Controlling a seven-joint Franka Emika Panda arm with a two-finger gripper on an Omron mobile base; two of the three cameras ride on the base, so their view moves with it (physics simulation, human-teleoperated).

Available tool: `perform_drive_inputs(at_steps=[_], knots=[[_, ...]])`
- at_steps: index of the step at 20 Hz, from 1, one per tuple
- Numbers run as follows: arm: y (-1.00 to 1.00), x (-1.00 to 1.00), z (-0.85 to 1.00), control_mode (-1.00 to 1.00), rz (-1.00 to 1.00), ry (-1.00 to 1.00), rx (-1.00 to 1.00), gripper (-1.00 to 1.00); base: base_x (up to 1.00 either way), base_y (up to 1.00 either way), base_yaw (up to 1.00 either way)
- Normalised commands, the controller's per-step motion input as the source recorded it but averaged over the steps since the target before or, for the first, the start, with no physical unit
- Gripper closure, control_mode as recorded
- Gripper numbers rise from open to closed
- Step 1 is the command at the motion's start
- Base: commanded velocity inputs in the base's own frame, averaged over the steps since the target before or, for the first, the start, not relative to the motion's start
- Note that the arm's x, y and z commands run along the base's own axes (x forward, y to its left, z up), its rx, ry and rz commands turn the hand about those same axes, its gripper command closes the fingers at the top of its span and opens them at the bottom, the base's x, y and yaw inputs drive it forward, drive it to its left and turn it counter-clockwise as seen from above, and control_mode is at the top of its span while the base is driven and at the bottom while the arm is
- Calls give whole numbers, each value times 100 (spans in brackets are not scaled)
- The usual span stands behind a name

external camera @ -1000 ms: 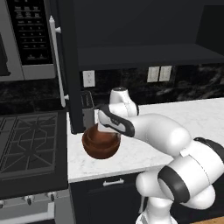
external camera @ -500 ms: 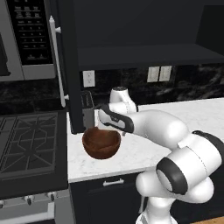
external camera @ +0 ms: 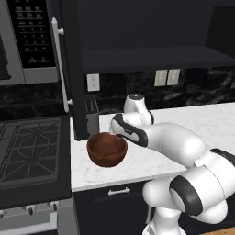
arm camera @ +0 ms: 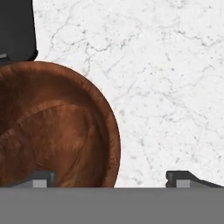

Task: Pick up the bowls on the counter and stack them on top of one another in the open cabinet. Place the smaller bowl on top of the larger bowl.

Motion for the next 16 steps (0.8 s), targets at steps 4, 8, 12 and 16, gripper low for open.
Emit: perform_drive_inputs(at_steps=[4,8,12,16], knots=[[0,29,-53,-100,7,-6,0,-100,0,0,0],[19,42,-57,-100,4,-5,3,-100,0,0,0],[37,3,-83,-100,6,3,1,-100,0,0,0],[2,-70,-74,-100,15,7,0,-100,0,0,0]])
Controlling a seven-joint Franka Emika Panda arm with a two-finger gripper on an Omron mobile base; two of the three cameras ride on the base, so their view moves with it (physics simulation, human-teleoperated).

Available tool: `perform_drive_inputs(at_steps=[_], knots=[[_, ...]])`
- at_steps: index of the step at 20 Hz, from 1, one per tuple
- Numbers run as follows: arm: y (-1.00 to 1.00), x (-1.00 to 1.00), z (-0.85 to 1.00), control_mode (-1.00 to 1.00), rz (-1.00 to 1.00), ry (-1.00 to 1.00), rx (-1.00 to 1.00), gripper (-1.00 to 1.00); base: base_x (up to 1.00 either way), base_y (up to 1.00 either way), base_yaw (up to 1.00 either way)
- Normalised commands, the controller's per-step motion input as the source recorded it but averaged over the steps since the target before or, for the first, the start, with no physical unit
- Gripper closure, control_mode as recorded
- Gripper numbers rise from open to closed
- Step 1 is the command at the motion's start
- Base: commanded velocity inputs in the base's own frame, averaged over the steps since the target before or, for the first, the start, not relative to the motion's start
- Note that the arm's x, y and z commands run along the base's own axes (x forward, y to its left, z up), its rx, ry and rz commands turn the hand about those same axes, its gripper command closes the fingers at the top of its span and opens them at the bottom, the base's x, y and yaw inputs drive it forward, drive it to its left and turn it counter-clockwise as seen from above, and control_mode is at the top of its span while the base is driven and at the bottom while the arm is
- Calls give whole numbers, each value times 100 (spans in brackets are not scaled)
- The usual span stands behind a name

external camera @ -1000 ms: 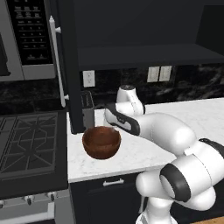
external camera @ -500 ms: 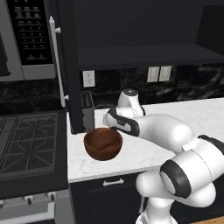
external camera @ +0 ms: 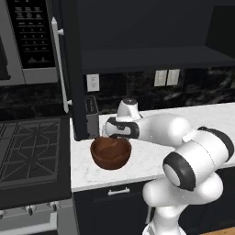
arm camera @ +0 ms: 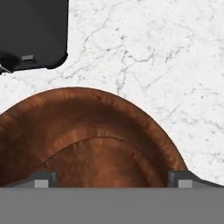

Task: Pick up the bowls on the counter and stack them on top of one another in the open cabinet. Place the smaller bowl on top of the larger bowl.

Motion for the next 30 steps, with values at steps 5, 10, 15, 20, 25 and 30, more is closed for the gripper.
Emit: perform_drive_inputs(at_steps=[5,10,15,20,25,30], knots=[[-25,-100,-3,-100,4,-24,0,-100,0,0,0],[-16,-59,-48,-100,6,-5,-1,-100,0,0,0],[-8,-2,-25,-100,7,0,0,-100,0,0,0],[4,25,-48,-100,0,0,-3,100,0,0,0],[0,19,-31,-100,0,0,-2,100,0,0,0],[-5,-26,36,-100,-3,-9,3,100,0,0,0]])
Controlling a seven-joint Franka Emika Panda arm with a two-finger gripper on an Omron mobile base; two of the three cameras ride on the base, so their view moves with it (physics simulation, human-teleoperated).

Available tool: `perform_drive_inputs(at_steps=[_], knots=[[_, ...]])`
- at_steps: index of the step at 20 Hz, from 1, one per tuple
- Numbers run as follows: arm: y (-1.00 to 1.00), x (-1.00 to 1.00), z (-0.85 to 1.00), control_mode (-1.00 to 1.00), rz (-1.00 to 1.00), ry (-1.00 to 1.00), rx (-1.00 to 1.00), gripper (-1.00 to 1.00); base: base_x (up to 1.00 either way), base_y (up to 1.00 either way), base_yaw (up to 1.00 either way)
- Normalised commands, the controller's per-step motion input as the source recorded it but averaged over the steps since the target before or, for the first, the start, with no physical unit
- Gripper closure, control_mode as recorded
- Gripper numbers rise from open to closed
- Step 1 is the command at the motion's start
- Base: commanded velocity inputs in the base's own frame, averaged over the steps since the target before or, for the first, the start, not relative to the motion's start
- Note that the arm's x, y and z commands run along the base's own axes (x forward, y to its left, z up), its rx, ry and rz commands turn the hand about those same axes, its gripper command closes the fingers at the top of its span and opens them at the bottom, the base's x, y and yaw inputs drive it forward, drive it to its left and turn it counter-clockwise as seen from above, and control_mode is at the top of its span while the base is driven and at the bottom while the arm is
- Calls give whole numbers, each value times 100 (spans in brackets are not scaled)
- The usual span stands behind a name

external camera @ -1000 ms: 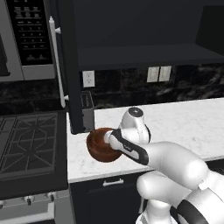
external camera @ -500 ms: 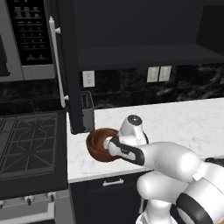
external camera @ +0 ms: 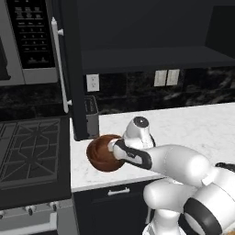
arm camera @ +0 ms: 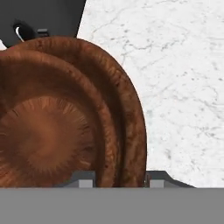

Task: Pick up the bowls on the counter and stack them on top of one another in the open cabinet. Place the smaller bowl on top of the larger bowl.

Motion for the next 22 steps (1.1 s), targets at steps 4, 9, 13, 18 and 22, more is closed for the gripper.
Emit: perform_drive_inputs(at_steps=[4,9,13,18,22], knots=[[-64,-89,73,-100,-19,-25,10,100,0,0,0],[-82,-93,93,-100,-28,-30,16,100,0,0,0],[-68,-71,100,-100,-32,-36,22,100,0,0,0],[-61,-71,100,-100,-35,-33,24,100,0,0,0],[-64,-75,100,-100,-31,-33,30,100,0,0,0]])
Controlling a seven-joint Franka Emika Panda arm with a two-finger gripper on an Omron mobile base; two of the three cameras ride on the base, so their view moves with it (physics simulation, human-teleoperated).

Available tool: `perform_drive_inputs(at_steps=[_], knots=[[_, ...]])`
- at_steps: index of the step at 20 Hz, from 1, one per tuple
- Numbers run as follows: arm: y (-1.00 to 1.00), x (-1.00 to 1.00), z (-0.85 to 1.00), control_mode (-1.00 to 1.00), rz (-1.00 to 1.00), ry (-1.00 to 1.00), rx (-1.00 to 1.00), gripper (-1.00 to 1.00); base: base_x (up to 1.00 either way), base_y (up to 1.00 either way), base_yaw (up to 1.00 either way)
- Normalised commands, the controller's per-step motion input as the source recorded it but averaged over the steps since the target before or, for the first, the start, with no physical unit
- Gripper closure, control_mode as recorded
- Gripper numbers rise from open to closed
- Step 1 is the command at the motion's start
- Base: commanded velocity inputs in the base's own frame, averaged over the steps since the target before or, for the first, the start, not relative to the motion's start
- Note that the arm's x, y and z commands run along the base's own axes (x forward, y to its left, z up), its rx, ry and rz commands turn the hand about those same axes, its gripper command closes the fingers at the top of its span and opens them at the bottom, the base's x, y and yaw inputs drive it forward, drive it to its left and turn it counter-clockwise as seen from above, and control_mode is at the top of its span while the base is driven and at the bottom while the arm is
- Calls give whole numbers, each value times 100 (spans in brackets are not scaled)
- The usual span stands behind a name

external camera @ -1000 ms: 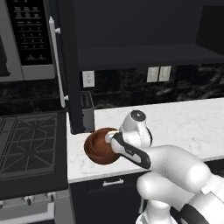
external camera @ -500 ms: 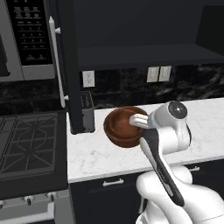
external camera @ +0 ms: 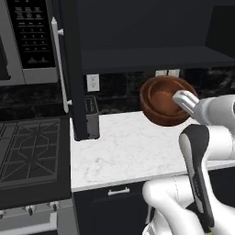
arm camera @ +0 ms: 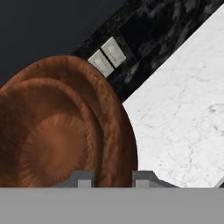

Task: Pick up the bowls on the counter and stack them on top of one another in the open cabinet. Place the smaller bowl on top of the larger bowl.

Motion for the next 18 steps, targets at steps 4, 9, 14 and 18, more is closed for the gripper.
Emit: perform_drive_inputs(at_steps=[4,9,14,18], knots=[[-51,-53,100,-100,-26,-35,31,100,0,0,0],[-20,-1,100,-100,-23,-26,30,100,0,0,0],[4,90,80,-100,-13,15,10,100,0,0,0],[5,83,46,-100,-1,49,0,100,0,0,0]])
